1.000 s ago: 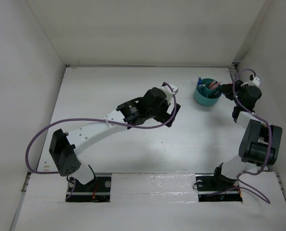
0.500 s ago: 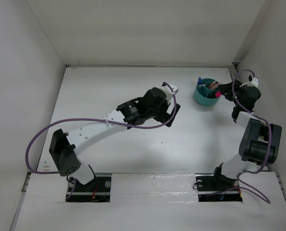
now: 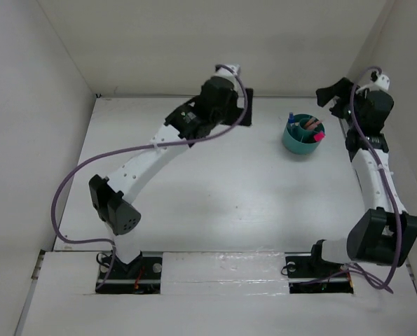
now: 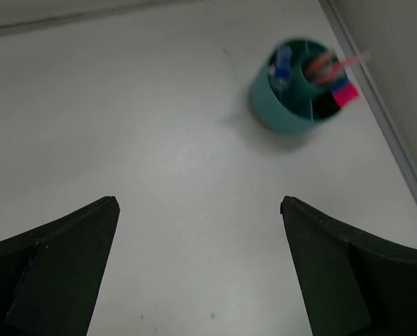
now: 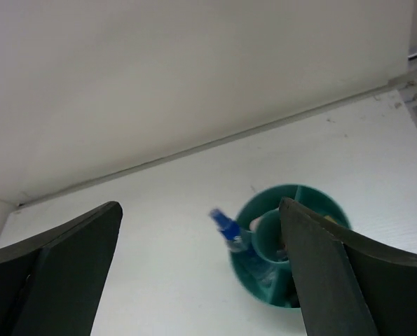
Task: Sort the stationery into containers
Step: Place the stationery into the container
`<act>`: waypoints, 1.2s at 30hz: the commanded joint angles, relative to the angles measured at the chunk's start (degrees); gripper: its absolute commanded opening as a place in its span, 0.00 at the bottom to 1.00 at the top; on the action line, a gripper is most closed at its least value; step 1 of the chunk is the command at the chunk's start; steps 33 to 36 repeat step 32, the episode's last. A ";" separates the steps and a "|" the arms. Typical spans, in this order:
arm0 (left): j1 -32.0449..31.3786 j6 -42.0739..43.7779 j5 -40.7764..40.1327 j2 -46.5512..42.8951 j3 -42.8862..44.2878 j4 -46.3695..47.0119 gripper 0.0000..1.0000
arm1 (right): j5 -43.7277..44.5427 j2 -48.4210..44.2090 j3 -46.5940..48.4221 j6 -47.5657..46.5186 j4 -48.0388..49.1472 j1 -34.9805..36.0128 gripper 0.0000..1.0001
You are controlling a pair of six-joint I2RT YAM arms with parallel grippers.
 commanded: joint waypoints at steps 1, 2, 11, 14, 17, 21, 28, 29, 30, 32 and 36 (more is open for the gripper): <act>8.99 -8.66 -1.11 2.22 8.17 -3.18 1.00 | 8.51 -2.18 15.39 -4.28 -20.21 7.48 1.00; 9.96 -9.28 -2.77 2.23 9.93 -3.19 1.00 | 10.79 -1.21 19.11 -5.77 -29.39 9.08 1.00; 21.73 -18.06 -22.48 -11.46 1.97 -3.20 1.00 | 24.62 -5.85 41.48 -7.28 -64.62 20.26 1.00; 23.68 -20.01 -25.54 -21.30 -11.20 -0.57 1.00 | 25.32 -12.09 39.20 -6.05 -69.21 21.93 1.00; 23.68 -22.01 -28.87 -29.81 -23.23 2.96 1.00 | 25.32 -18.77 34.37 -4.29 -70.87 22.46 1.00; 23.68 -24.84 -29.77 -36.77 -30.12 0.85 1.00 | 27.69 -25.10 33.21 -5.16 -73.69 22.46 1.00; 23.68 -24.67 -29.32 -39.17 -34.09 -0.72 1.00 | 33.75 -28.19 34.45 -9.30 -77.21 22.46 1.00; 23.68 -24.67 -29.33 -39.17 -34.09 -1.52 1.00 | 33.76 -28.19 34.45 -9.30 -77.21 22.46 1.00; 23.68 -24.67 -30.03 -39.17 -34.09 -2.13 1.00 | 34.28 -28.97 34.45 -9.30 -76.25 22.46 1.00; 23.68 -24.15 -30.74 -39.95 -34.09 -2.14 1.00 | 34.28 -28.98 34.45 -9.30 -75.72 22.46 1.00; 23.68 -24.15 -30.74 -39.95 -34.09 -2.14 1.00 | 34.28 -28.98 34.45 -9.30 -75.72 22.46 1.00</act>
